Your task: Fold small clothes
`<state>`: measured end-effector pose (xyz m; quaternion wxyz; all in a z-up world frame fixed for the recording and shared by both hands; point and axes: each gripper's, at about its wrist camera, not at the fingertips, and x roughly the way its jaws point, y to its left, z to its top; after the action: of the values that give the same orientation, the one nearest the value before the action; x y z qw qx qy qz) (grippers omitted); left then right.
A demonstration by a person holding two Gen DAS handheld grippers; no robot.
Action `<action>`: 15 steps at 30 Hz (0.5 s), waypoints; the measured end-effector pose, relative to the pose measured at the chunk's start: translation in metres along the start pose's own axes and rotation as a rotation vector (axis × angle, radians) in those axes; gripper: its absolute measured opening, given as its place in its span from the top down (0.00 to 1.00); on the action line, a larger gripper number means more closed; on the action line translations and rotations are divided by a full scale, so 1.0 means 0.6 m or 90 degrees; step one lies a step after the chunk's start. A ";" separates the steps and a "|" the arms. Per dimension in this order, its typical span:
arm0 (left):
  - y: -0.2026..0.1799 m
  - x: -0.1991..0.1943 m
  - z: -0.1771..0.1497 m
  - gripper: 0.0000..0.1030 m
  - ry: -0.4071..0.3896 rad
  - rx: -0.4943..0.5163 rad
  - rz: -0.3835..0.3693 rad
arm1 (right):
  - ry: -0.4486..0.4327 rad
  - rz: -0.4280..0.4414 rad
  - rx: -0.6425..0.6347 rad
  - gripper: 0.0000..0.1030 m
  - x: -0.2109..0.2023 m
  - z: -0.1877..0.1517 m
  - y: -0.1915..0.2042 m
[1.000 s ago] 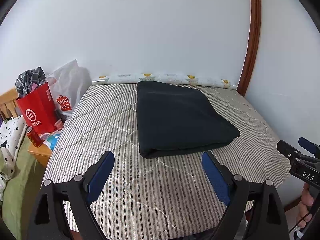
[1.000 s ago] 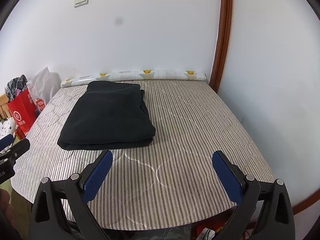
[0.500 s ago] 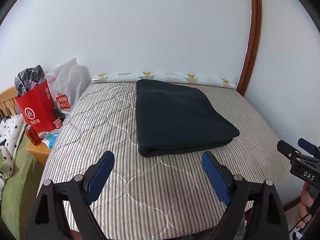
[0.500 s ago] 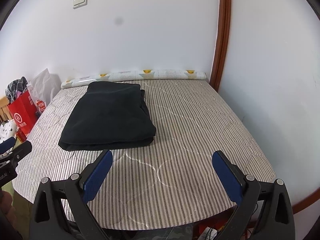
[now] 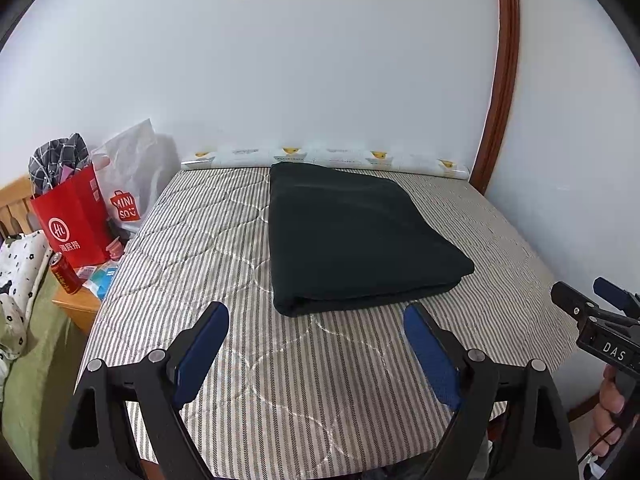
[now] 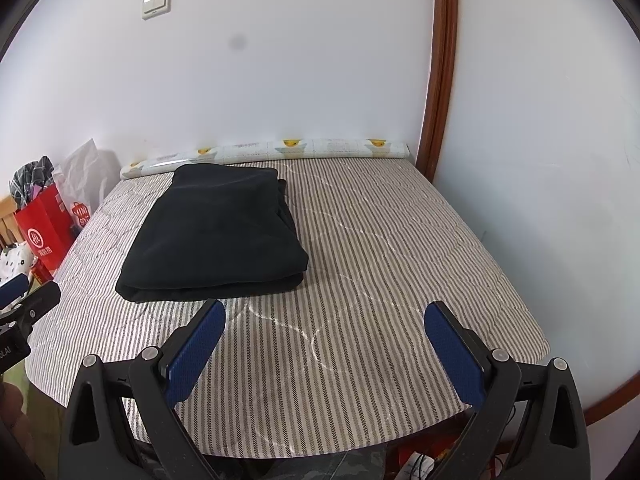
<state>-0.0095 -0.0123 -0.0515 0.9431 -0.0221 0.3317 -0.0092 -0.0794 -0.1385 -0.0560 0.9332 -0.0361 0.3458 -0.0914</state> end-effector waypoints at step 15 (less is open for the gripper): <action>0.010 -0.006 0.005 0.14 -0.007 -0.009 0.004 | -0.007 0.006 0.000 0.04 -0.007 0.000 0.007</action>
<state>-0.0105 -0.0061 -0.0468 0.9446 -0.0280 0.3270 -0.0039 -0.0817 -0.1335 -0.0541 0.9355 -0.0355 0.3407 -0.0870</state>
